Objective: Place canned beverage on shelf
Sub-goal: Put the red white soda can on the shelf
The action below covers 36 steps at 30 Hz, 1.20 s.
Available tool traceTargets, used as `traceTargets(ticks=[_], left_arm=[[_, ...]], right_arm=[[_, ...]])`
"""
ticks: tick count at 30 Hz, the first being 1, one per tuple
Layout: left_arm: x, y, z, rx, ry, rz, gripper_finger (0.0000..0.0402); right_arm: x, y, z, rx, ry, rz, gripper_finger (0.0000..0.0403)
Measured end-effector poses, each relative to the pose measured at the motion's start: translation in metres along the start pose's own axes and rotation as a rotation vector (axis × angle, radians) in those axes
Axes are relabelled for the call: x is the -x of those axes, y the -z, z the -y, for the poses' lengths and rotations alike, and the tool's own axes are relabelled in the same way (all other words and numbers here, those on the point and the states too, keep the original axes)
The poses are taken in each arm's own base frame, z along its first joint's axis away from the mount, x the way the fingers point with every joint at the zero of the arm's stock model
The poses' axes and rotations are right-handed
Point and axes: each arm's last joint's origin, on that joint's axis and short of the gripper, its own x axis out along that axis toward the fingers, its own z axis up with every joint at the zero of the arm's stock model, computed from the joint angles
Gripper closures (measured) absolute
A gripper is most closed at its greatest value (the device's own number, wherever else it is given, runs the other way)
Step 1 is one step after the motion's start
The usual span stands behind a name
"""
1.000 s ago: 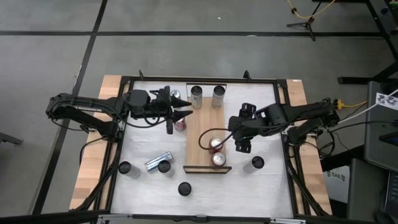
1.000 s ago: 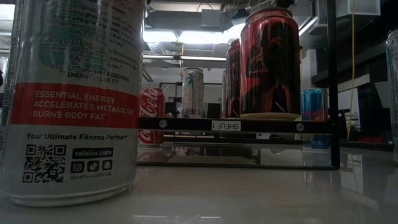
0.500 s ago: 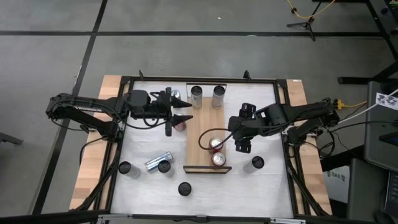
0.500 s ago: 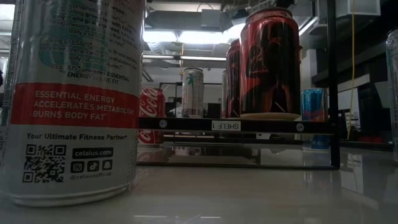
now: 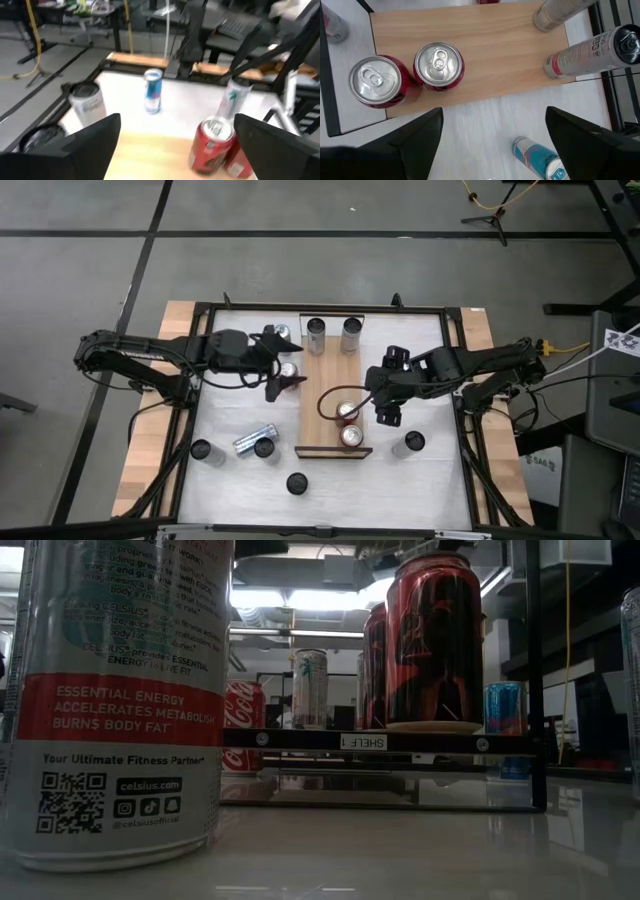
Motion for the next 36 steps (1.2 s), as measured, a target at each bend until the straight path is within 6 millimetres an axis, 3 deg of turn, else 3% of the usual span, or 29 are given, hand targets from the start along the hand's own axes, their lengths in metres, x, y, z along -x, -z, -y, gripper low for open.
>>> traceTargets(ticks=[14, 22, 36], left_arm=[[0.001, 0.015, -0.003, -0.038, -0.064, -0.151, 0.0007], [0.003, 0.031, -0.012, -0.091, -0.235, -0.301, 0.0007], [-0.039, 0.071, -0.037, -0.067, -0.225, -0.639, 0.0007]], right_arm=[[0.000, -0.009, -0.003, 0.057, -0.028, 0.086, 0.0059], [0.001, -0.013, -0.004, 0.055, -0.041, 0.130, 0.0059], [0.001, -0.016, -0.005, 0.045, -0.050, 0.160, 0.0059]])
